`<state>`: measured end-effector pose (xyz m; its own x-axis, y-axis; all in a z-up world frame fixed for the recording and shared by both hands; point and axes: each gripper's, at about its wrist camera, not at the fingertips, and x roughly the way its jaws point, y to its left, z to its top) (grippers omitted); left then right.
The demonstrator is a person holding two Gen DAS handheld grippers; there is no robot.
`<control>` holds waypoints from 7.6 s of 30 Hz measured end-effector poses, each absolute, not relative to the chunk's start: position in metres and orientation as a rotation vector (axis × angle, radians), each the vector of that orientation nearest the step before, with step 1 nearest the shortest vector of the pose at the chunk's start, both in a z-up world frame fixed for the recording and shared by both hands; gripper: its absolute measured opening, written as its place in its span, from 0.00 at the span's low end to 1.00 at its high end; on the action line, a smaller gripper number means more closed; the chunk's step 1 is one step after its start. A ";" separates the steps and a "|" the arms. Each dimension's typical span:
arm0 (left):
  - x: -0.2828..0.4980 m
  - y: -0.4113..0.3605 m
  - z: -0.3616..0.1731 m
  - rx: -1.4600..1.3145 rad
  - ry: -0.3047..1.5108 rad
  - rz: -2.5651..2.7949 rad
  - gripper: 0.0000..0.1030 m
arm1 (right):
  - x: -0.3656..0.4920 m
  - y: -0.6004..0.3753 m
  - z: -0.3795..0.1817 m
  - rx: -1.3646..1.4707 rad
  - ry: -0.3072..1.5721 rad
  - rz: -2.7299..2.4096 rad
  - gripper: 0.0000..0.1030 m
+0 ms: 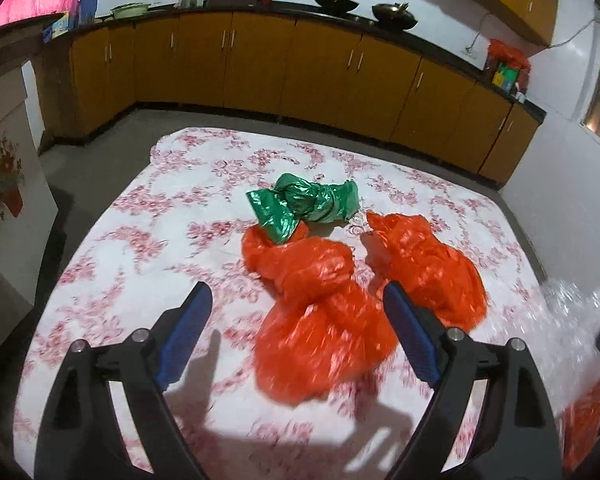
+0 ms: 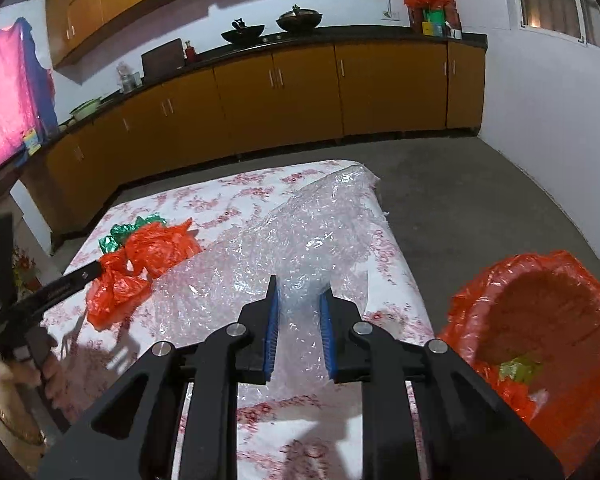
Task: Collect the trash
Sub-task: 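Grasp a red plastic bag with the left gripper while the right gripper holds the bubble wrap, then carry the red bag and bubble wrap over the orange basket with both grippers, then open both grippers to drop the items into the orange basket, then grasp the large red plastic bag with the right gripper, then grasp the green plastic bag with the left gripper while the right gripper holds the red bag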
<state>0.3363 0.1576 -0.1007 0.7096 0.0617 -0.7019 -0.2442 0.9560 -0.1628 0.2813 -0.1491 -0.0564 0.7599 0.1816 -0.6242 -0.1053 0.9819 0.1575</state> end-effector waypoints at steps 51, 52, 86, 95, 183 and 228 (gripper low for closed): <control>0.228 0.053 -0.033 -0.173 0.700 -0.176 0.29 | 0.182 -0.235 -0.020 0.187 0.594 0.035 0.19; 0.227 0.047 -0.031 -0.165 0.695 -0.189 0.29 | 0.180 -0.239 -0.019 0.189 0.591 0.027 0.19; 0.223 -0.103 -0.035 -0.037 0.704 -0.555 0.29 | 0.141 -0.341 -0.032 0.217 0.547 -0.321 0.19; 0.234 -0.133 -0.045 -0.034 0.722 -0.629 0.29 | 0.142 -0.356 -0.039 0.202 0.558 -0.403 0.19; 0.245 0.256 -0.090 -0.233 0.632 0.375 0.82 | 0.358 0.001 -0.096 -0.078 0.722 0.348 0.86; 0.442 0.173 -0.130 -0.094 0.869 0.157 0.80 | 0.326 -0.116 -0.098 0.104 0.829 0.292 0.53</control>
